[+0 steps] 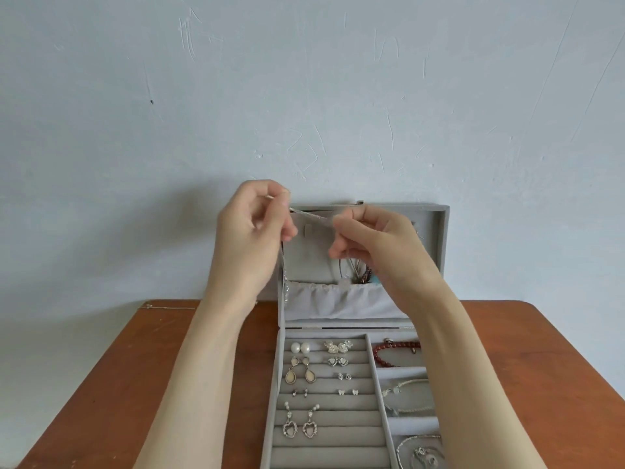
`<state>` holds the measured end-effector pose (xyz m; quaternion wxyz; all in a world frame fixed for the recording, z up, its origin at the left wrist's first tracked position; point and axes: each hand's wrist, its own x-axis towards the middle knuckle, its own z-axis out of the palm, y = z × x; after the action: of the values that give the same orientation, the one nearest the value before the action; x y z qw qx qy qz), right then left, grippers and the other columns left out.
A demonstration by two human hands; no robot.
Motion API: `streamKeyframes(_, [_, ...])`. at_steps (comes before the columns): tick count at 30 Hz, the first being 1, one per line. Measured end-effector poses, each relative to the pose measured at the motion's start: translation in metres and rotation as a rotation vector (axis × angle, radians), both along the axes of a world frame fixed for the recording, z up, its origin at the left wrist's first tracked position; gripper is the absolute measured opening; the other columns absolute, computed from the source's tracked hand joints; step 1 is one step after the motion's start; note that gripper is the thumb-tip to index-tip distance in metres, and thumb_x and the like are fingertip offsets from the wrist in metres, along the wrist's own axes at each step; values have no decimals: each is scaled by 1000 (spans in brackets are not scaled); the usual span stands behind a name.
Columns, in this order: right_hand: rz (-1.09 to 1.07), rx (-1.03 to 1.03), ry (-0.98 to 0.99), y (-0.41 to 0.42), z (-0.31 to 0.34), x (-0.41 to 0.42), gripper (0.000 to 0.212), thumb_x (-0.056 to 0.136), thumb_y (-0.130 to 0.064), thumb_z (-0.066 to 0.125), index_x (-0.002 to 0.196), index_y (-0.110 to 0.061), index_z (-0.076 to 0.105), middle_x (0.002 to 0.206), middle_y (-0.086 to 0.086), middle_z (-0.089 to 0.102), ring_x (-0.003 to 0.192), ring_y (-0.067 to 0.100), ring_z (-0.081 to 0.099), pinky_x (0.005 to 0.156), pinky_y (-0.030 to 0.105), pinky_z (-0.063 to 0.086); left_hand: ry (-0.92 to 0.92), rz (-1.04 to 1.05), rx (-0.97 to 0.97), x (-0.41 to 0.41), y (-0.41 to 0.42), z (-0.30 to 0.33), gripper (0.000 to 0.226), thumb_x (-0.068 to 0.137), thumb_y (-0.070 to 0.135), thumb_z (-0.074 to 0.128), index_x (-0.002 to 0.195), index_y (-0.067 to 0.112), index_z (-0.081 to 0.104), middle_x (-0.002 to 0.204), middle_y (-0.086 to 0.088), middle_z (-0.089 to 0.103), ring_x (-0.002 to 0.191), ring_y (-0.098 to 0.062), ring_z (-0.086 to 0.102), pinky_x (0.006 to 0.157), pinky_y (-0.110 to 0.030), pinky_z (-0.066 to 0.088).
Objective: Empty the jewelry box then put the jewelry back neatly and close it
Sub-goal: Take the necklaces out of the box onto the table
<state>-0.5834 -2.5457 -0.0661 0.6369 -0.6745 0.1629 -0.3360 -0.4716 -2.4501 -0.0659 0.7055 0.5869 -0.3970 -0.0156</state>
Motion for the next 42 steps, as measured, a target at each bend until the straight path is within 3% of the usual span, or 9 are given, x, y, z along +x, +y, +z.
streamKeyframes(2, [102, 60, 6, -1, -1, -1, 16, 88, -10, 57, 72, -11, 58, 54, -1, 55, 56, 16, 55, 64, 24, 47, 53, -6, -29, 8, 5, -1, 22, 96, 8, 43, 83, 23, 52, 49, 10, 48, 48, -11, 43, 56, -28, 38])
streamKeyframes(7, [231, 94, 102, 6, -10, 9, 13, 90, -12, 55, 80, -9, 62, 55, -1, 56, 55, 12, 55, 58, 19, 46, 129, 71, -12, 27, 23, -2, 24, 96, 8, 41, 81, 24, 51, 61, 2, 43, 40, -3, 33, 41, -13, 28])
streamKeyframes(13, [314, 118, 210, 23, -26, 14, 19, 88, 7, 49, 89, -2, 66, 72, 5, 64, 59, 10, 57, 54, 17, 46, 132, 193, 132, 47, 59, -9, 21, 94, 15, 47, 82, 27, 59, 50, 11, 41, 46, -6, 34, 46, -19, 29])
streamKeyframes(19, [311, 167, 232, 48, -35, 16, 19, 84, 12, 54, 90, -2, 65, 78, 11, 68, 63, 12, 63, 61, 16, 53, -21, 116, 461, 63, 99, -23, 21, 92, 23, 51, 81, 26, 69, 46, 16, 44, 46, -4, 37, 56, -27, 29])
streamKeyframes(22, [283, 80, 295, 61, -43, 20, 20, 82, 12, 57, 93, -3, 63, 82, 13, 69, 66, 14, 64, 64, 17, 54, -63, 112, 683, 70, 113, -31, 18, 89, 28, 57, 78, 28, 71, 59, 4, 56, 58, -11, 47, 64, -29, 34])
streamKeyframes(24, [256, 4, 335, 67, -46, 23, 17, 81, 13, 58, 89, -1, 65, 82, 13, 69, 66, 11, 63, 64, 16, 53, -71, 76, 835, 79, 119, -36, 15, 85, 35, 62, 80, 26, 73, 83, -6, 69, 83, -20, 62, 78, -31, 43])
streamKeyframes(27, [220, -80, 373, 73, -48, 25, 18, 80, 14, 57, 86, 0, 66, 79, 8, 67, 64, 6, 62, 62, 13, 52, -55, -40, 964, 87, 125, -37, 16, 78, 41, 68, 80, 26, 74, 93, 4, 72, 98, -13, 63, 95, -35, 44])
streamKeyframes(37, [186, -108, 407, 103, -52, 48, 19, 84, 2, 60, 91, -11, 71, 85, 2, 70, 75, 8, 67, 91, 19, 49, 8, -36, 907, 111, 146, -43, 10, 80, 31, 69, 80, 21, 72, 87, 8, 67, 87, -9, 58, 80, -27, 41])
streamKeyframes(42, [64, -524, 575, 111, -65, 73, 23, 85, -6, 55, 93, -16, 74, 75, -13, 64, 81, 5, 61, 83, 15, 44, 128, 35, 930, 128, 153, -53, 9, 79, 27, 71, 83, 19, 70, 97, 3, 63, 97, -13, 55, 84, -24, 35])
